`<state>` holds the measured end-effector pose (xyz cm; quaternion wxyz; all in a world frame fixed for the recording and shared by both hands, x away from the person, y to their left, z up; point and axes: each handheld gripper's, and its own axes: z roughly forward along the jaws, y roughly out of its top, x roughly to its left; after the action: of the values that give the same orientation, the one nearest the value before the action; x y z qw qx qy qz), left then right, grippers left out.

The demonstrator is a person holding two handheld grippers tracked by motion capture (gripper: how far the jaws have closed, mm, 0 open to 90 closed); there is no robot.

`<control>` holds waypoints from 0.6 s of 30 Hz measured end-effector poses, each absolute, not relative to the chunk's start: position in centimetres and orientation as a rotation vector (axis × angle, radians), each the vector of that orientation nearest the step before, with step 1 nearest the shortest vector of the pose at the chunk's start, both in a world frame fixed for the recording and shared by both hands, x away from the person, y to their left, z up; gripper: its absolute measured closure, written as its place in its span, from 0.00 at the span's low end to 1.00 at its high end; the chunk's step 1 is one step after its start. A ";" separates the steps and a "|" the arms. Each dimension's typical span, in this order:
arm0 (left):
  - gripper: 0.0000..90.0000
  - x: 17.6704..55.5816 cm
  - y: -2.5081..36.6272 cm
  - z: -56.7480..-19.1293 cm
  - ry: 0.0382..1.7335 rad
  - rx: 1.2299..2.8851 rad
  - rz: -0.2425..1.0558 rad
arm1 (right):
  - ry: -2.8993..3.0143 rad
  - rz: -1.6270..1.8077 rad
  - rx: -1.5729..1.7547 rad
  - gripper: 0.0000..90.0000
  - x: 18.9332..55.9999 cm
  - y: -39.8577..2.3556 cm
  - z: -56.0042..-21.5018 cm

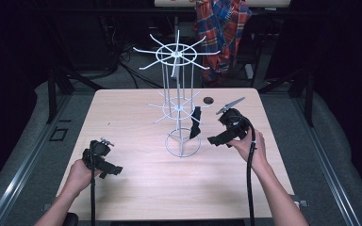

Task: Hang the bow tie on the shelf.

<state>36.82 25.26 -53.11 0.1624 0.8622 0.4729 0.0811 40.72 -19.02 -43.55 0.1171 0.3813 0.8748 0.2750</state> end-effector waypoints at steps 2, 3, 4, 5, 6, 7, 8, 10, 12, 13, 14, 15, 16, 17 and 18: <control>0.00 36.8 25.3 -53.1 1.349 2.460 0.231 | 2.569 0.779 1.105 0.02 40.6 -19.1 -43.6; 0.00 36.8 25.3 -53.1 1.348 2.461 0.225 | 2.558 0.779 1.108 0.02 40.4 -19.1 -43.7; 0.00 36.8 25.3 -53.1 1.349 2.462 0.226 | 2.557 0.766 1.101 0.02 40.4 -19.2 -43.7; 0.00 36.8 25.3 -53.1 1.349 2.460 0.222 | 2.566 0.750 1.090 0.01 40.3 -19.2 -43.7; 0.00 36.8 25.3 -53.1 1.349 2.461 0.222 | 2.569 0.747 1.091 0.00 40.2 -19.2 -43.8; 0.00 36.8 25.3 -53.1 1.349 2.461 0.221 | 2.571 0.740 1.096 0.00 40.1 -19.2 -43.9; 0.00 36.8 25.3 -53.1 1.349 2.459 0.221 | 2.576 0.727 1.086 0.00 40.1 -19.3 -43.9; 0.00 36.8 25.3 -53.1 1.348 2.459 0.220 | 2.581 0.722 1.092 0.00 40.0 -19.4 -44.0; 0.00 36.8 25.3 -53.1 1.348 2.459 0.219 | 2.582 0.721 1.091 0.00 39.8 -19.7 -44.0; 0.00 36.8 25.3 -53.1 1.347 2.461 0.223 | 2.578 0.718 1.092 0.00 39.8 -19.9 -44.1; 0.00 36.8 25.3 -53.1 1.347 2.459 0.224 | 2.591 0.712 1.087 0.00 39.7 -20.2 -44.0; 0.00 36.8 25.3 -53.1 1.347 2.457 0.226 | 2.579 0.730 1.101 0.00 39.5 -20.5 -44.2; 0.00 36.8 25.3 -53.2 1.350 2.455 0.228 | 2.578 0.709 1.101 0.00 39.4 -20.9 -44.3; 0.00 36.8 25.3 -53.2 1.350 2.457 0.228 | 2.583 0.699 1.108 0.00 39.3 -21.3 -44.4; 0.00 36.8 25.3 -53.2 1.351 2.458 0.227 | 2.585 0.696 1.120 0.00 39.1 -21.7 -44.6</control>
<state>36.84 25.31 -53.16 0.1629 0.8619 0.4736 0.0797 39.15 -21.67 -44.63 0.1197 0.3833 0.8843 0.2381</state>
